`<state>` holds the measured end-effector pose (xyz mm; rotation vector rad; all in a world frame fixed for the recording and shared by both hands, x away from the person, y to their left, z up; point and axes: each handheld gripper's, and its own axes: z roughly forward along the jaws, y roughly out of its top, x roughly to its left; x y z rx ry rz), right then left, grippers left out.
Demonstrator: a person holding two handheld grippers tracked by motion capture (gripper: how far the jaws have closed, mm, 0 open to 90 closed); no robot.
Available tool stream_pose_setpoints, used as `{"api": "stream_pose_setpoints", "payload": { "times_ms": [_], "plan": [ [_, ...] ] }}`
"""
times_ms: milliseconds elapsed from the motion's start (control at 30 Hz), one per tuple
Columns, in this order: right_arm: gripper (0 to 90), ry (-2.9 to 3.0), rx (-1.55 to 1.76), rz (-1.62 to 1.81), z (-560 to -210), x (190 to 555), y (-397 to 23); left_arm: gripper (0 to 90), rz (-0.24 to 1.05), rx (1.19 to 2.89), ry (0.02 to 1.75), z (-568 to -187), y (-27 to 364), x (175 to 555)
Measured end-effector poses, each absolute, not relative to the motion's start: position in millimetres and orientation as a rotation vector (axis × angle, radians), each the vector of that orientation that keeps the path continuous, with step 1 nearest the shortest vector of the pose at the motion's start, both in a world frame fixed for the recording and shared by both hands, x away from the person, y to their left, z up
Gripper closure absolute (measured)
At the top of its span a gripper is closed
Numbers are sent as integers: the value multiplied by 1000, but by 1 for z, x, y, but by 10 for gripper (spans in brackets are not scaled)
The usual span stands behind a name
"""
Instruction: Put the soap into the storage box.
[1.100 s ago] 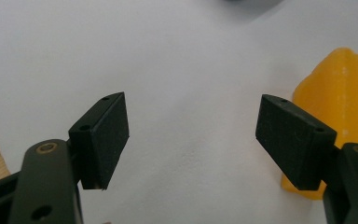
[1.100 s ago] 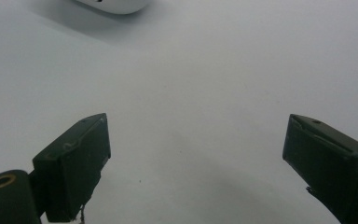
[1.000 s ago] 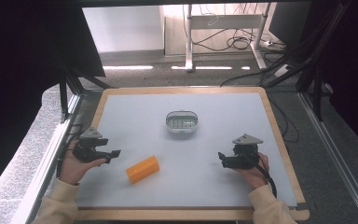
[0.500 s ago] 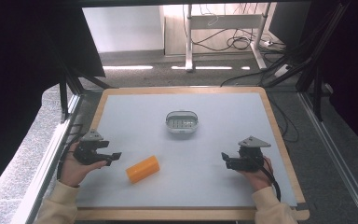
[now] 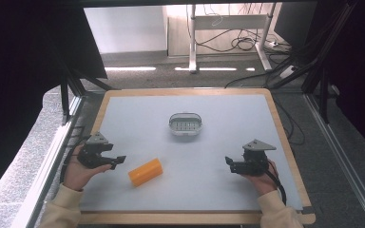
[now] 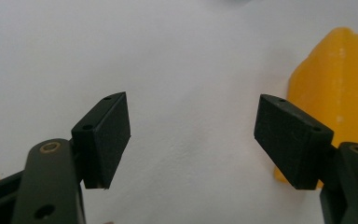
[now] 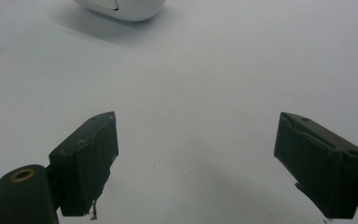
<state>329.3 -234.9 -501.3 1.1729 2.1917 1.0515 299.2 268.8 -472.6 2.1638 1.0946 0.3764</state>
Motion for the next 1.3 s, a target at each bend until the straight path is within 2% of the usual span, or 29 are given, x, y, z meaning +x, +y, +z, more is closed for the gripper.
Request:
{"api": "stream_pose_setpoints", "payload": {
  "times_ms": [633, 1300],
  "plan": [
    [143, 2169, 1190, 1053, -500, 329, -241, 268, 383, 2156, 1039, -448, 258, 287],
    [143, 2179, 1182, 1037, -502, 329, -238, 269, 345, 2175, 995, -444, 246, 285]
  ]
}}
